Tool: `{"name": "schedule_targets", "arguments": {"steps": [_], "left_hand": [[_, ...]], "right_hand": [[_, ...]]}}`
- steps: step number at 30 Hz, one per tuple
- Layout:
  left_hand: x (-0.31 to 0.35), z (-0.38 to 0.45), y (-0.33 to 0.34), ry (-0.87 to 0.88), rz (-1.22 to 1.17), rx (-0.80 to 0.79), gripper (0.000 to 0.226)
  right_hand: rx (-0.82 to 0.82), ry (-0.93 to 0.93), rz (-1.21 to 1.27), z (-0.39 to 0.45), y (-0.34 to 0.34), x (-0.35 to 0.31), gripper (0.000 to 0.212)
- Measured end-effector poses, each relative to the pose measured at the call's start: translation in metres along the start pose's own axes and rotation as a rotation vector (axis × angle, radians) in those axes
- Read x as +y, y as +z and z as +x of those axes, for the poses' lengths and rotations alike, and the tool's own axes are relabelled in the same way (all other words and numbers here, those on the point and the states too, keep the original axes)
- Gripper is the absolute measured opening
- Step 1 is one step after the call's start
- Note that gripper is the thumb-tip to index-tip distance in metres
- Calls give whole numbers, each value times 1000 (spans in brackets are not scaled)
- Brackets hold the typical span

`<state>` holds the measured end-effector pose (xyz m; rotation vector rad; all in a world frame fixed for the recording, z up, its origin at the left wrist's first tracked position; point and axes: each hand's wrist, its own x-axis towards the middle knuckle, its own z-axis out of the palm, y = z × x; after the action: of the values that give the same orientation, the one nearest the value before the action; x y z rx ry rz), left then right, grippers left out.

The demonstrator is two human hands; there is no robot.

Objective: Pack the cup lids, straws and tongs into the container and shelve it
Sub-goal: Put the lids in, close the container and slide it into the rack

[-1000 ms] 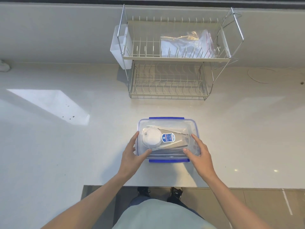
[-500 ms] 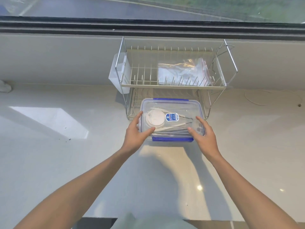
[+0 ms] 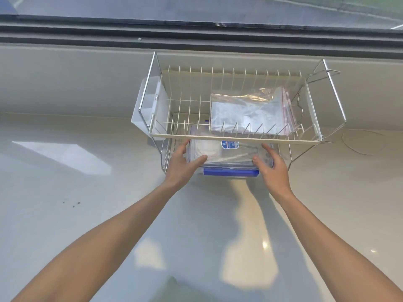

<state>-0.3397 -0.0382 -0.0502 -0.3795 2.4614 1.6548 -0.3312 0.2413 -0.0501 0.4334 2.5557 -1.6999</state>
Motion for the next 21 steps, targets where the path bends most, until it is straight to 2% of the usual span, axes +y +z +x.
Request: {"name": "schedule_targets", "arguments": {"steps": [3,8,14,21], "left_hand": [[2,13,1,6,3,-5,77],[10,18,6,40,-9,-7,80],[14,17,10,66,11,-22,82],[18,15,9,79,93,-51,80]], "right_hand": [[20,18,-27,11,5,0,50],[19,55,-21,18,6,-1,57],[3,31,-83,22,2,-1,46],[-5,67,-177,24,0,-5,50]]}}
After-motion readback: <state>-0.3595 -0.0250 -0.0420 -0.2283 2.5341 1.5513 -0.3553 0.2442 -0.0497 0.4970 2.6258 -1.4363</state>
